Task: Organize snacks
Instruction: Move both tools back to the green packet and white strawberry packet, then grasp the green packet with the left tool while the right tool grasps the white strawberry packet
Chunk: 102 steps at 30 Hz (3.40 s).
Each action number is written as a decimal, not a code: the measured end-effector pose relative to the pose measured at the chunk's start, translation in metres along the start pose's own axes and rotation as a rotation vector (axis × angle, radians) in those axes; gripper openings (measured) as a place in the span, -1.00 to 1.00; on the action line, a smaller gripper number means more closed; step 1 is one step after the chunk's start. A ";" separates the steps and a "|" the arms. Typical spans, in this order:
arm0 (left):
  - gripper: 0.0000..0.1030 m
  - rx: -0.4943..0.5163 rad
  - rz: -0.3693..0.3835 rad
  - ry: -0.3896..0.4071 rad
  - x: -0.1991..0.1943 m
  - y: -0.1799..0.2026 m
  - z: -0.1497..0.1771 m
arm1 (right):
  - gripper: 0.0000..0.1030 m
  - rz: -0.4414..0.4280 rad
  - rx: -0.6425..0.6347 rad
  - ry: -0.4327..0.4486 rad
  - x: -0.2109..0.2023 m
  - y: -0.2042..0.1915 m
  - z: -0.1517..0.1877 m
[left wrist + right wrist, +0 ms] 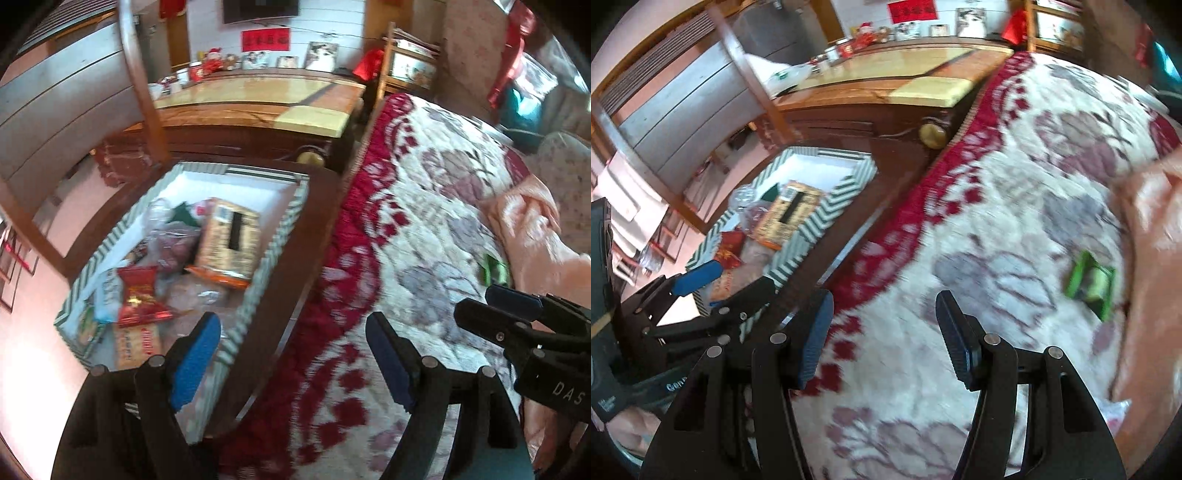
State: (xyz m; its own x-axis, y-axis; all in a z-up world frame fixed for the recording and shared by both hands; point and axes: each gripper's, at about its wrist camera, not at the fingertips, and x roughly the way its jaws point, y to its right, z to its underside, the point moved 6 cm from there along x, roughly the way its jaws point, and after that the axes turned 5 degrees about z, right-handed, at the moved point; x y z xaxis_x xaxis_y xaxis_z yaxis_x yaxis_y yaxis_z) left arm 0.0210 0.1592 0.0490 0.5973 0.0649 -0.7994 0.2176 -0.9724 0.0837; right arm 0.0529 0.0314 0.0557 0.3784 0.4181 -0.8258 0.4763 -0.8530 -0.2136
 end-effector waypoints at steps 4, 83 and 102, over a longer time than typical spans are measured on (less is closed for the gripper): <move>0.61 0.026 0.034 -0.017 0.004 0.023 0.001 | 0.12 0.032 0.028 0.000 -0.010 0.028 0.012; -0.35 0.302 0.253 -0.257 0.165 0.251 -0.022 | 0.20 -0.004 0.436 -0.241 -0.026 0.190 0.145; -0.39 0.348 0.237 -0.255 0.167 0.255 -0.022 | 0.19 0.259 0.279 -0.161 0.010 0.196 0.116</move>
State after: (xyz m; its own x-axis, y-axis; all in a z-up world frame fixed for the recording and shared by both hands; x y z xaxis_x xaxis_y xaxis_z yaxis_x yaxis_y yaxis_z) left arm 0.1933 -0.0732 -0.0506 0.3814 -0.1815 -0.9064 -0.1979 -0.9738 0.1117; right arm 0.0577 -0.1683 -0.0549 0.3183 0.1436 -0.9370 0.1400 -0.9847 -0.1034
